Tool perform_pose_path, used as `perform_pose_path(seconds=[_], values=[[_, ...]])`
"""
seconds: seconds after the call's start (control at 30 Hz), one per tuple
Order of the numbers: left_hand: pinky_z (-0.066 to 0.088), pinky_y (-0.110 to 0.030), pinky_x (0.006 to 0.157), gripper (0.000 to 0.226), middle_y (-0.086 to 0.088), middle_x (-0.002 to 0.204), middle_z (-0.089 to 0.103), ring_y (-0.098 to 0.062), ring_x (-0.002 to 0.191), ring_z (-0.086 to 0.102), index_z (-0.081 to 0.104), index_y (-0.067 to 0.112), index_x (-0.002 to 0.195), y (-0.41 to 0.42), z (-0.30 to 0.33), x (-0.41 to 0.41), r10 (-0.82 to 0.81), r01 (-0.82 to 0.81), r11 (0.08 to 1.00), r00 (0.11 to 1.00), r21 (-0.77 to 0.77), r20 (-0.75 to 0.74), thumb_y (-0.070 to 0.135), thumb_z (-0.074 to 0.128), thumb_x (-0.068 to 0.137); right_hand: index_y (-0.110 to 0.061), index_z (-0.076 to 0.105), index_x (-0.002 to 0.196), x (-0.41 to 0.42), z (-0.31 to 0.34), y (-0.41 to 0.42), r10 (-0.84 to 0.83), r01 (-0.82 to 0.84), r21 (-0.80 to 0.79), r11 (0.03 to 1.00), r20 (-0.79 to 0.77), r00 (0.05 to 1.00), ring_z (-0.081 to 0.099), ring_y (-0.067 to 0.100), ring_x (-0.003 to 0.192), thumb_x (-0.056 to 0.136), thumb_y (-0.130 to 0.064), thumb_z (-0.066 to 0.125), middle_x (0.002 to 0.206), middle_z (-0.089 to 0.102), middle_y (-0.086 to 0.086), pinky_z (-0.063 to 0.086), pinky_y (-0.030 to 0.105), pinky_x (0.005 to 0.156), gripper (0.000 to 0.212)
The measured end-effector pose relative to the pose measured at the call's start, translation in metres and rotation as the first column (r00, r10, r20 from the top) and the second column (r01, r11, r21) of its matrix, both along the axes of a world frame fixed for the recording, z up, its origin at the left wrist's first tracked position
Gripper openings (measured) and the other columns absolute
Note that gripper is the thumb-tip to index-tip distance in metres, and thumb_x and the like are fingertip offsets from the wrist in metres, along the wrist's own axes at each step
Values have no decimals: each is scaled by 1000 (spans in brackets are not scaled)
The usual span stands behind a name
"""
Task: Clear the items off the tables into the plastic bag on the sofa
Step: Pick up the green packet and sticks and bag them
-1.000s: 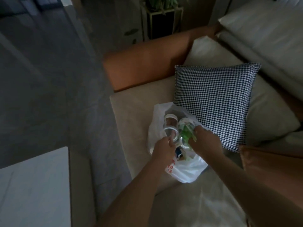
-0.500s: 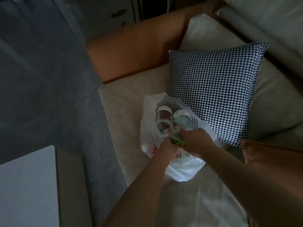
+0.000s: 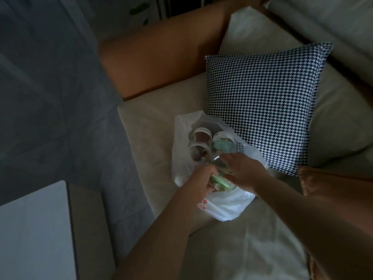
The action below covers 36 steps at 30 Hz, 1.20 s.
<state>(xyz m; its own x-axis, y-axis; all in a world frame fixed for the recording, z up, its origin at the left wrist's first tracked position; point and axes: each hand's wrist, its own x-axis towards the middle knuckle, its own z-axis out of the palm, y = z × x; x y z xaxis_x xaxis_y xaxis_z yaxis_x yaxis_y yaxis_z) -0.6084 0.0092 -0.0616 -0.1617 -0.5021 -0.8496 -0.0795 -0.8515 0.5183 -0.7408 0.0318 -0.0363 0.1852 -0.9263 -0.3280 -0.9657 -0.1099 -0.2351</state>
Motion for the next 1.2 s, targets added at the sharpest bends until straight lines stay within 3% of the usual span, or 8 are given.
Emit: perform_pose_path(seconds=[0.1,0.17,0.27,0.43,0.6,0.8,1.0,1.2], values=[[50,-37,75,22,-4,78,50,-20,76,53,48,16,72,2,-8,10,-296,317,941,940,-117,169,2,47,89,-21,35,139,-2,0,3,66,-65,22,998,-70,995,45,20,122,90,-38,56,135,47,3,50,33,89,56],[46,-37,94,14,-6,96,58,-19,98,56,54,16,86,4,-11,19,-552,678,708,704,-195,447,10,45,95,-22,33,143,-3,3,6,122,-118,50,992,-97,988,44,21,125,89,-39,57,142,43,3,45,33,96,61],[34,-34,110,47,-11,141,46,-25,132,43,39,9,141,9,-17,34,-629,896,399,420,-192,654,11,47,95,-26,46,135,-3,4,13,255,-239,103,966,-188,948,46,19,125,89,-46,55,139,48,0,36,33,104,51],[37,-43,108,57,-8,144,44,-27,130,43,33,23,146,11,-18,60,-545,989,94,148,-115,826,13,51,93,-33,46,134,-5,-9,26,366,-313,216,925,-288,885,41,17,128,85,-50,56,134,54,-6,20,42,112,53],[44,-36,97,33,-6,119,64,-25,112,58,64,18,120,15,-13,71,-436,994,69,103,-81,894,12,46,94,-30,50,133,-5,-17,40,309,-281,132,951,-315,897,48,17,124,95,-23,48,130,60,-3,21,37,111,38],[38,-31,91,23,1,99,70,-20,99,56,73,23,98,29,1,84,-295,981,-63,156,-182,943,21,51,90,-29,67,109,-15,-13,63,162,-151,120,981,-88,983,59,17,106,95,-29,49,116,67,-9,40,27,97,22],[33,-35,100,18,6,99,69,-17,96,60,71,28,94,52,5,94,-341,974,45,225,-223,913,24,54,88,-33,62,112,-14,3,87,61,-51,168,984,-55,997,60,16,105,97,-32,45,116,67,-7,43,24,87,22],[22,-42,105,18,7,106,61,-17,107,52,65,31,101,66,17,101,-319,979,99,200,-177,926,23,52,93,-32,54,121,-2,12,90,136,-125,99,987,-119,983,52,11,116,99,-27,39,124,61,-9,27,29,108,27]])
